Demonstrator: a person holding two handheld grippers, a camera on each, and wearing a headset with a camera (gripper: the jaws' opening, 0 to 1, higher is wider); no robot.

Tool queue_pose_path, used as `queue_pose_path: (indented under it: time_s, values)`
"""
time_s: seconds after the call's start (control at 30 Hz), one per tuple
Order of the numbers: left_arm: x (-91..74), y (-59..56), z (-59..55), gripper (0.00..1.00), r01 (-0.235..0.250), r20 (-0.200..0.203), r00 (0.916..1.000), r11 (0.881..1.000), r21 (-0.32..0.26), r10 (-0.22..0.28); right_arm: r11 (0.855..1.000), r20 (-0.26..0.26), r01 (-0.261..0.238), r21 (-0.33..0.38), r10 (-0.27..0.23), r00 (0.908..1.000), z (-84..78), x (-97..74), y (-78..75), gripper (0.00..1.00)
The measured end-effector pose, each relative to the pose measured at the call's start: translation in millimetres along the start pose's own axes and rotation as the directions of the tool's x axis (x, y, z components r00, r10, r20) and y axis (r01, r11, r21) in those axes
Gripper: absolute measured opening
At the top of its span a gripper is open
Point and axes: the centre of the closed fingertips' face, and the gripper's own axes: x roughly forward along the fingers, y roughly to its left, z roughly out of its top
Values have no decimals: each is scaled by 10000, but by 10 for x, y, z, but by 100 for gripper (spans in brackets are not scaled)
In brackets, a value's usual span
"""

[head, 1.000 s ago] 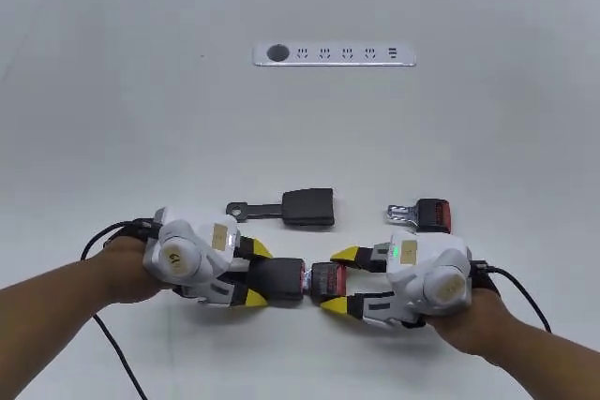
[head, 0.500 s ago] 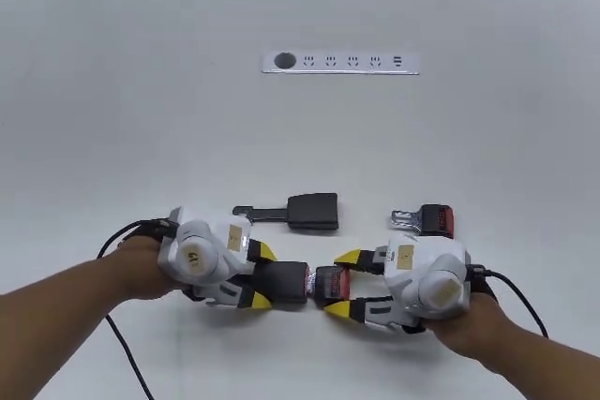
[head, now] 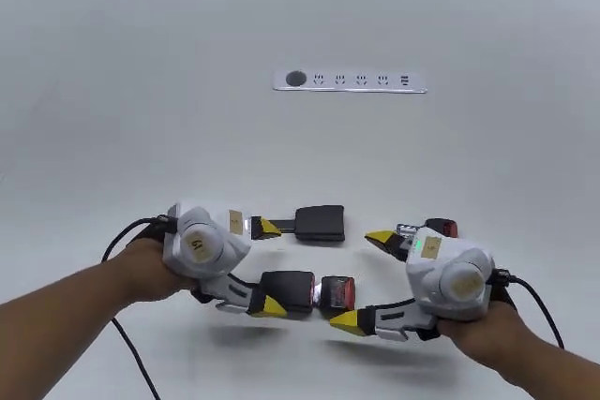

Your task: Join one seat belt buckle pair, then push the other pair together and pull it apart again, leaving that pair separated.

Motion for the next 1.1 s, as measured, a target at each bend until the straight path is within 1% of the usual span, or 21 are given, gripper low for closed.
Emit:
queue_pose_path:
  time_s: [0.07, 0.13, 0.17, 0.23, 0.3, 0.33, 0.37, 0.4, 0.53, 0.57, 0.63, 0.67, 0.83, 0.9, 0.97, 1.03, 1.1]
  values:
    - [-24, 18, 42, 72, -73, 87, 9999, 9999, -91, 74, 10000, 52, 95, -28, -95, 9999, 12, -53, -31, 81]
    - [-32, 55, 50, 72, -194, 53, 9998, 9997, -127, 195, 9997, 84, 222, 34, -222, 9997, 49, -147, -82, 82]
    - [-38, 66, 59, 73, -223, 40, 9997, 9997, -139, 223, 9991, 66, 404, 107, -405, 9992, 61, -210, -141, 83]
    - [-55, 96, 94, 73, -283, 99, 9995, 9995, -141, 285, 9978, 258, 603, 259, -610, 9978, 83, -314, -249, 83]
    - [-68, 139, 127, 73, -382, 128, 9992, 9991, -188, 384, 9956, 201, 813, 459, -823, 9964, 43, -387, -404, 82]
    - [-72, 156, 138, 73, -404, 132, 9991, 9990, -212, 407, 9949, 186, 876, 503, -886, 9959, 33, -417, -430, 83]
    - [-76, 168, 149, 73, -411, 136, 9990, 9989, -223, 415, 9936, 177, 1008, 501, -1018, 9947, 15, -466, -487, 84]
    - [-80, 186, 162, 73, -439, 150, 9989, 9988, -238, 443, 9931, 171, 1084, 449, -1093, 9939, -21, -479, -556, 84]
    - [-79, 309, 191, 73, -605, 178, 9980, 9979, -244, 609, 9916, 38, 1246, 354, -1248, 9922, -58, -596, -668, 83]
    - [-78, 333, 197, 73, -625, 177, 9979, 9977, -242, 630, 9913, 30, 1267, 360, -1269, 9919, -60, -623, -695, 83]
    - [-74, 385, 221, 73, -665, 205, 9975, 9974, -269, 671, 9903, -25, 1340, 376, -1341, 9910, -79, -670, -795, 82]
    - [-69, 416, 235, 73, -706, 221, 9972, 9972, -263, 712, 9900, -43, 1359, 365, -1359, 9907, -66, -691, -806, 81]
    - [-45, 491, 310, 73, -739, 241, 9969, 9969, -273, 746, 9899, -131, 1360, 403, -1355, 9907, -85, -734, -954, 81]
    - [-31, 517, 325, 73, -749, 239, 9969, 9968, -270, 756, 9893, -134, 1358, 532, -1352, 9907, -95, -753, -1012, 80]
    - [-1, 564, 327, 73, -726, 243, 9970, 9968, -322, 734, 9892, -142, 1374, 519, -1368, 9905, -117, -762, -1066, 80]
    - [32, 605, 325, 73, -708, 236, 9972, 9969, -355, 716, 9905, -282, 1295, 462, -1283, 9913, -159, -770, -1078, 79]
    - [67, 622, 345, 73, -651, 261, 9975, 9972, -369, 661, 9916, -382, 1225, 424, -1209, 9919, -202, -779, -1131, 78]
